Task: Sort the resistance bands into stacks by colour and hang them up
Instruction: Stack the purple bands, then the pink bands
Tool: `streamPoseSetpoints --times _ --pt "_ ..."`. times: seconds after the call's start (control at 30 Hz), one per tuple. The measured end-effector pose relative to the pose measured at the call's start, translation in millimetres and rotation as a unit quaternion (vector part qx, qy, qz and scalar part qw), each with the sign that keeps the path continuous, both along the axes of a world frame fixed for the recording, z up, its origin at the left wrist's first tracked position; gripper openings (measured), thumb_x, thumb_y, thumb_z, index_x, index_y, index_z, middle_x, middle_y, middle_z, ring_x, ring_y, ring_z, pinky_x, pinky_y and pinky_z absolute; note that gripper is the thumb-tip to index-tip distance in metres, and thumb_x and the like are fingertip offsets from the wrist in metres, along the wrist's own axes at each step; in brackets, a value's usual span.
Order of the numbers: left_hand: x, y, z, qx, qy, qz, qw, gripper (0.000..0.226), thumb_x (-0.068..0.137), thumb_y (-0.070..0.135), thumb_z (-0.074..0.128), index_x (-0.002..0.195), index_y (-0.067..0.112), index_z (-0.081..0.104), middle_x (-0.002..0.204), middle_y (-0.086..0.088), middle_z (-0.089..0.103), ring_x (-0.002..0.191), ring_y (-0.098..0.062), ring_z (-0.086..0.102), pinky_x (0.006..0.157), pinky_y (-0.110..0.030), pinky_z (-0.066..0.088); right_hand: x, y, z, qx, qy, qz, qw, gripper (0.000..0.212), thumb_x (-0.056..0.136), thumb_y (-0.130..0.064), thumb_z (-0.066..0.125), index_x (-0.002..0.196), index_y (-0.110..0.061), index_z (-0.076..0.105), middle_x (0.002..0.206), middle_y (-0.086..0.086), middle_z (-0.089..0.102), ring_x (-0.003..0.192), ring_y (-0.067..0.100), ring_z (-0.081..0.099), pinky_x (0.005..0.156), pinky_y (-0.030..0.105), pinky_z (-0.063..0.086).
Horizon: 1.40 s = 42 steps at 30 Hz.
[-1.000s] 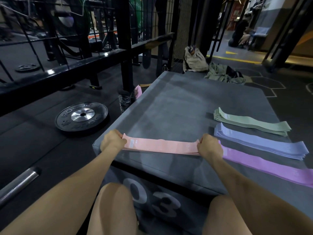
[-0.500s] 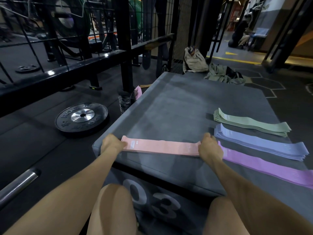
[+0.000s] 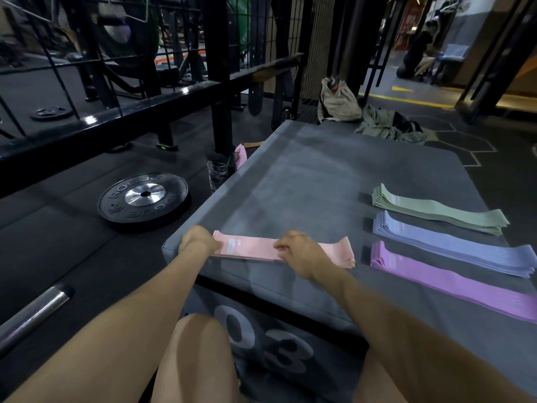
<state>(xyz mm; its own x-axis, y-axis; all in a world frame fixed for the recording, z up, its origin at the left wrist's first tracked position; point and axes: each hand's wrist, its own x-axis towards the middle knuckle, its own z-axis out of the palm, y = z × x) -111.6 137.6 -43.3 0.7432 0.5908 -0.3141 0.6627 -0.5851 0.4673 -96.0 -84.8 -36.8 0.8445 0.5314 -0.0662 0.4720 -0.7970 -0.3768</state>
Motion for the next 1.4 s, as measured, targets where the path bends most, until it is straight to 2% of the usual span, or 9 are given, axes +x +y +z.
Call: streamPoseSetpoints --times 0.13,0.37,0.5,0.57,0.77,0.93,1.07,1.2,1.4 --pt "2 -4 1 0.015 0.012 -0.025 1.000 0.039 0.087 0.026 0.063 0.113 -0.003 0.057 0.122 -0.019 0.059 0.113 -0.033 0.056 0.087 -0.035 0.046 2 -11 -7 -0.018 0.000 0.000 1.000 0.027 0.092 -0.011 0.048 0.113 -0.010 0.065 0.117 0.014 0.056 0.111 0.031 0.051 0.098 0.037 0.040" --pt "3 -3 2 -0.017 -0.008 -0.047 0.999 0.033 0.088 0.016 0.062 0.111 -0.006 0.058 0.113 -0.021 0.062 0.105 -0.033 0.060 0.087 -0.037 0.049 5 -14 -8 0.000 0.000 -0.013 1.000 0.029 0.092 -0.008 0.047 0.114 -0.013 0.065 0.122 0.008 0.055 0.113 0.027 0.053 0.098 0.034 0.040" --pt "5 7 1 -0.197 -0.036 0.012 0.980 0.026 0.083 0.006 0.066 0.106 -0.001 0.056 0.092 -0.015 0.055 0.069 -0.020 0.054 0.057 -0.027 0.048 6 -14 -9 0.004 0.009 -0.014 1.000 0.030 0.093 -0.008 0.047 0.118 -0.013 0.064 0.124 0.007 0.054 0.114 0.026 0.052 0.100 0.031 0.038" --pt "8 10 10 -0.250 -0.063 0.040 0.965 0.018 0.082 0.003 0.067 0.092 0.005 0.052 0.081 -0.011 0.052 0.061 -0.014 0.048 0.053 -0.022 0.043 7 -13 -7 0.001 0.014 -0.009 1.000 0.031 0.092 -0.008 0.048 0.119 -0.012 0.063 0.125 0.008 0.054 0.115 0.026 0.051 0.101 0.030 0.037" --pt "9 30 66 -0.198 -0.107 0.036 0.974 0.016 0.081 0.001 0.068 0.076 0.000 0.053 0.069 -0.011 0.052 0.045 -0.013 0.050 0.041 -0.018 0.043 10 9 1 0.010 0.047 0.014 0.999 0.031 0.093 -0.009 0.048 0.120 -0.010 0.062 0.128 0.010 0.053 0.119 0.025 0.050 0.100 0.023 0.033" --pt "15 30 93 -0.096 -0.104 0.007 0.990 0.022 0.071 0.009 0.078 0.072 0.002 0.057 0.070 -0.014 0.058 0.058 -0.022 0.051 0.058 -0.029 0.045 12 24 11 0.093 0.072 -0.022 0.993 0.029 0.093 -0.008 0.050 0.118 -0.007 0.063 0.124 0.010 0.060 0.114 0.024 0.056 0.094 0.021 0.038" --pt "19 -26 92 -0.099 -0.100 -0.076 0.987 0.024 0.067 0.016 0.080 0.076 0.004 0.062 0.058 -0.008 0.053 0.050 -0.020 0.046 0.054 -0.026 0.041 14 11 24 0.183 0.062 -0.063 0.979 0.023 0.088 -0.001 0.054 0.107 0.000 0.068 0.114 0.013 0.067 0.107 0.027 0.060 0.085 0.018 0.039" --pt "24 -84 77 -0.109 -0.104 -0.126 0.981 0.020 0.068 0.016 0.078 0.078 0.007 0.063 0.072 -0.008 0.058 0.069 -0.020 0.053 0.068 -0.029 0.046 18 -24 30 0.195 0.053 -0.125 0.971 0.022 0.087 -0.003 0.056 0.104 -0.002 0.070 0.109 0.014 0.069 0.095 0.021 0.061 0.082 0.023 0.042" --pt "23 -142 46 -0.027 -0.090 -0.145 0.985 0.024 0.072 0.027 0.074 0.087 0.009 0.071 0.095 -0.010 0.071 0.093 -0.023 0.066 0.077 -0.028 0.051 19 -63 14 0.203 0.107 -0.177 0.957 0.021 0.085 -0.010 0.064 0.103 0.000 0.070 0.105 0.019 0.070 0.083 0.013 0.053 0.082 0.027 0.046"
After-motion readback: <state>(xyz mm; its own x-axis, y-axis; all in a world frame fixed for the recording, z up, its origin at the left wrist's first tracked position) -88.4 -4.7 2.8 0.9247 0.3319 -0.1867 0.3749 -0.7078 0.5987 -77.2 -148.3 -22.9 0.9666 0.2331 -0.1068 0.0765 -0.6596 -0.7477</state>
